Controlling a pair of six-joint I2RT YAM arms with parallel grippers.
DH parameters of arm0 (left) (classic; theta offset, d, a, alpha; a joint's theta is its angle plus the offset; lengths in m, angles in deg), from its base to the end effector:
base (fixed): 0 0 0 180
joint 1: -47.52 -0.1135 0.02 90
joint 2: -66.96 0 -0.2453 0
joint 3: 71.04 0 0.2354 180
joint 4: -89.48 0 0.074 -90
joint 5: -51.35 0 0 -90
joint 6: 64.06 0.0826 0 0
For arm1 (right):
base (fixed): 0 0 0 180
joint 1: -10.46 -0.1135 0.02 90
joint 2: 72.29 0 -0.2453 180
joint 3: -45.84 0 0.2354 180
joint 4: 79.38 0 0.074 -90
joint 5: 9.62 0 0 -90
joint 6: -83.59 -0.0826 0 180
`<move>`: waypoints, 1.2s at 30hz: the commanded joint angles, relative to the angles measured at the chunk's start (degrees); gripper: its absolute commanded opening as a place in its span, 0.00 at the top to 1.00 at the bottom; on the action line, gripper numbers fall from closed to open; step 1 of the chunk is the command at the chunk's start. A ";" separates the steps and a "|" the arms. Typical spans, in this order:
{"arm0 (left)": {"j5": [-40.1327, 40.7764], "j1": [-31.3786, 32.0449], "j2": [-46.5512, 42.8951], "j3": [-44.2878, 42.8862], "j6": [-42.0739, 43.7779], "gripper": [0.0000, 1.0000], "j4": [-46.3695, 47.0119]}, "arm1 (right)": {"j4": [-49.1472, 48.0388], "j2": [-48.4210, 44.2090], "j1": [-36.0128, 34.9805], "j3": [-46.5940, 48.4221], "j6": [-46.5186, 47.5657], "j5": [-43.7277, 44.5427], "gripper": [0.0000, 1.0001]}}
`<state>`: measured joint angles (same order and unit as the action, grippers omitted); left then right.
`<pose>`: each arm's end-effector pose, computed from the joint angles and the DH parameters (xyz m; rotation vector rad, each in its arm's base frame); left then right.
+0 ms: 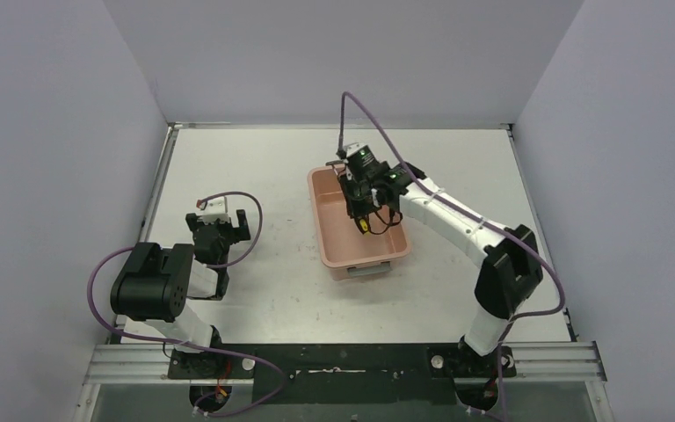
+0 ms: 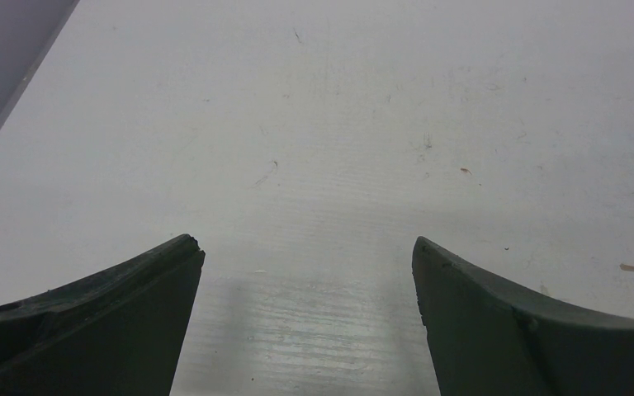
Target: Put the screwdriver in the bin
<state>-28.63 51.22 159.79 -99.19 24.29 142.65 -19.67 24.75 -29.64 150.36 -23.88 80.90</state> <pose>0.2853 -0.0041 0.1147 -0.0948 1.7669 0.0873 0.2907 0.2438 0.2638 -0.4925 2.4812 0.4066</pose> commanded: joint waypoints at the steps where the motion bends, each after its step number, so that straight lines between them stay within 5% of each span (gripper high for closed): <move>1: 0.09 0.16 0.06 -1.11 0.31 0.03 2.36 | -3.25 1.93 -1.53 -4.93 -3.14 -0.07 1.00; 11: 0.09 0.16 0.05 -1.11 0.40 0.03 2.31 | -10.79 7.09 -1.61 -14.39 -6.40 1.72 1.00; 19: 0.09 0.16 0.05 -1.11 0.34 0.03 2.30 | -12.73 10.87 -1.60 -15.16 -6.85 4.00 0.88; 28: 0.09 0.16 0.06 -1.11 0.31 0.03 2.28 | -10.84 9.61 -1.65 -12.16 -6.56 5.92 0.43; 36: 0.09 0.18 -0.10 -1.11 0.30 0.03 2.23 | -8.38 1.17 -1.63 -6.85 -3.43 6.99 0.34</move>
<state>-28.65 51.22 159.79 -99.19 24.29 142.65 -27.71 34.30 -31.17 138.56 -29.39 85.57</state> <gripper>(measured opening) 0.971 0.625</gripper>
